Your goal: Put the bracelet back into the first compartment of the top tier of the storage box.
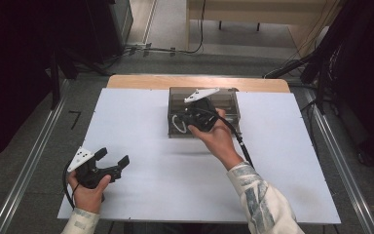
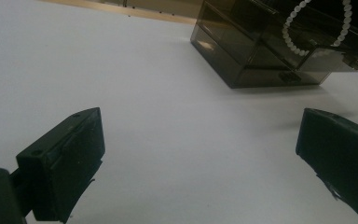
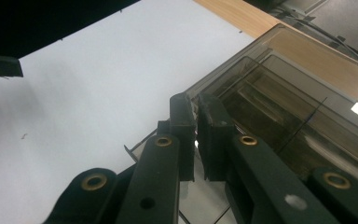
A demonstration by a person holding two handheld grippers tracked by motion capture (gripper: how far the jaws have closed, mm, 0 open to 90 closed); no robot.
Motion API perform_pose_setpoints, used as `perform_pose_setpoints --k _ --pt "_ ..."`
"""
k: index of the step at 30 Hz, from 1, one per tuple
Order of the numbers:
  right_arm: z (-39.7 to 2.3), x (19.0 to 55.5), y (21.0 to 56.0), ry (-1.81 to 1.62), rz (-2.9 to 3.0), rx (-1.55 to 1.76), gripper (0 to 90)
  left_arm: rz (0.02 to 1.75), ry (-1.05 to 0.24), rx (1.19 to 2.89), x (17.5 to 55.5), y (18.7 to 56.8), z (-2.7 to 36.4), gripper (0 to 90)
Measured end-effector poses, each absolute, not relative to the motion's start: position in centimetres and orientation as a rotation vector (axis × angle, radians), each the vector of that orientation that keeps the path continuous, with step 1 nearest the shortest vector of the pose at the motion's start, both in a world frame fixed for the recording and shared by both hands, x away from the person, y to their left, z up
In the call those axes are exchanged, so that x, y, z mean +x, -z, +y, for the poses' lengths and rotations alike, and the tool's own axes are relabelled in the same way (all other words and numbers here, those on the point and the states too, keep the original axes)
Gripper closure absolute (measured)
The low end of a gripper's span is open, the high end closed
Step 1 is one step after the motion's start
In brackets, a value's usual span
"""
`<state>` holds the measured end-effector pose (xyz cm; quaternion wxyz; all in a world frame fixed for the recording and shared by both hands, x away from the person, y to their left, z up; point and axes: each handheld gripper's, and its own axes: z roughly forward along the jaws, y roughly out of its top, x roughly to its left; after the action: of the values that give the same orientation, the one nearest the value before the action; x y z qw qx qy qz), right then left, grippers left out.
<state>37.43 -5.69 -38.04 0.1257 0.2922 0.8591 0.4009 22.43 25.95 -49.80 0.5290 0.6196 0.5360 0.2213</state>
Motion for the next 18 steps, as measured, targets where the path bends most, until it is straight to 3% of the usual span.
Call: perform_pose_setpoints --k 12,18 --pt "-5.49 38.03 38.8 -1.098 2.511 0.87 82.7 1.281 -0.528 1.48 22.42 49.8 25.94 1.7" --pt "-5.66 38.2 38.96 -1.086 2.512 0.884 76.2 1.281 -0.53 1.48 22.42 49.8 25.97 1.7"
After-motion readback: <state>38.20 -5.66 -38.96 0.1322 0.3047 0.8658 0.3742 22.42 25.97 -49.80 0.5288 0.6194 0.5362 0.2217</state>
